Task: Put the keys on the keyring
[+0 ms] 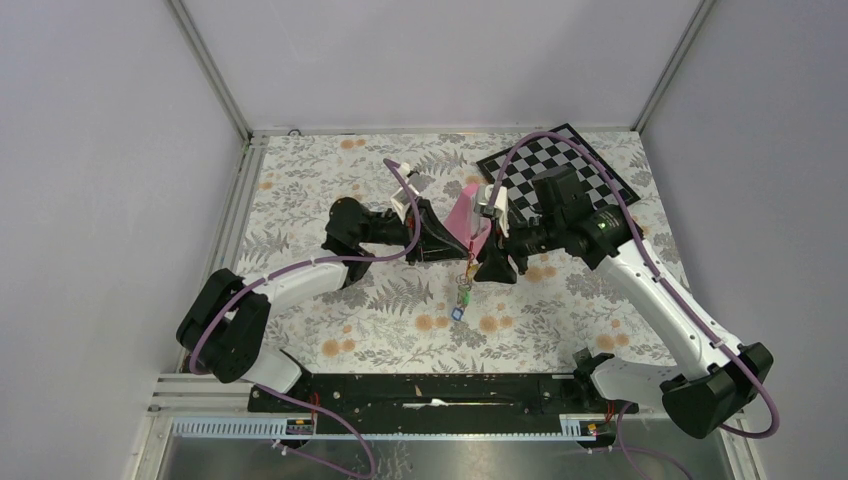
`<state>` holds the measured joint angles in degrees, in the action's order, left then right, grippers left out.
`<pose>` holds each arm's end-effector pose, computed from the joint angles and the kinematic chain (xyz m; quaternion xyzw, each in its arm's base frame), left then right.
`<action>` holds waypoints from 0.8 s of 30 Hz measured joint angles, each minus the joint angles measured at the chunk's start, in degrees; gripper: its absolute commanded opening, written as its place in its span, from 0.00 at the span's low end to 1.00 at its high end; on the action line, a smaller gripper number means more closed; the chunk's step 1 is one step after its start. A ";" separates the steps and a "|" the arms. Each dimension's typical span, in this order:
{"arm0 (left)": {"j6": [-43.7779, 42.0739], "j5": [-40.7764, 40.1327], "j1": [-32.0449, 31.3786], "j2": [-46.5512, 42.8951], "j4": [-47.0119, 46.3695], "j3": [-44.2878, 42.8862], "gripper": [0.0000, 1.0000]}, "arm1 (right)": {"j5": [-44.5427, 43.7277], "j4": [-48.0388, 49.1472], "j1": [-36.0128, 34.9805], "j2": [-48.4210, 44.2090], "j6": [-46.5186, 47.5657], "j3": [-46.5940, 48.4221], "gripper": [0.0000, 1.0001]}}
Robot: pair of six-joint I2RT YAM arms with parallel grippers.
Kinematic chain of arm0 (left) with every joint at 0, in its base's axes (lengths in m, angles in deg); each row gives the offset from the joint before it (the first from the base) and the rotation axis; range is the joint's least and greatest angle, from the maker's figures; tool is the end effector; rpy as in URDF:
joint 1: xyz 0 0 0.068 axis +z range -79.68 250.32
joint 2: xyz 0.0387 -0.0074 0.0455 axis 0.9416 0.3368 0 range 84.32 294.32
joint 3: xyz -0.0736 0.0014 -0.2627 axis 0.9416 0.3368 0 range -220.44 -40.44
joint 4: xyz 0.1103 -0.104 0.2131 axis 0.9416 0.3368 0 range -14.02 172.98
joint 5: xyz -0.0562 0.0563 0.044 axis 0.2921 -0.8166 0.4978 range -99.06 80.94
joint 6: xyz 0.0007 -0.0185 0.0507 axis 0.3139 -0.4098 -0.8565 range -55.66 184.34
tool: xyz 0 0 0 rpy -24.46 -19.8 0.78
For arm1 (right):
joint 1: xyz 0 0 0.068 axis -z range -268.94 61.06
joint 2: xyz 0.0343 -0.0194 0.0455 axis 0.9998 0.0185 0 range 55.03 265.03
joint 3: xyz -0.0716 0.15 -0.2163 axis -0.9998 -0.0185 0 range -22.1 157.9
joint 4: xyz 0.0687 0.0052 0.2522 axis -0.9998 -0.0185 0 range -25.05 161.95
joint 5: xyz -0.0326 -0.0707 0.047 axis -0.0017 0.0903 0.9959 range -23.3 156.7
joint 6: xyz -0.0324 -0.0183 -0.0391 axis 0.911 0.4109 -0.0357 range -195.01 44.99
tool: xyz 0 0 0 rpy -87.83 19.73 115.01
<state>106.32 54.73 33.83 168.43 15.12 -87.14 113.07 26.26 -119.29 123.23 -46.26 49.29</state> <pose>0.2273 -0.2079 0.3105 0.4189 0.4865 -0.6735 0.3664 0.1906 0.1415 0.3655 -0.5530 0.6537 0.3655 0.3652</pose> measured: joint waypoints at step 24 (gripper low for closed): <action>9.38 -5.66 -0.44 0.20 -11.04 4.20 0.00 | 7.43 4.52 0.04 2.47 -0.33 -0.94 0.07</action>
<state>115.69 49.07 33.39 168.63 4.08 -82.95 120.50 30.78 -119.24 125.70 -46.59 48.35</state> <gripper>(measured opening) 0.010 0.102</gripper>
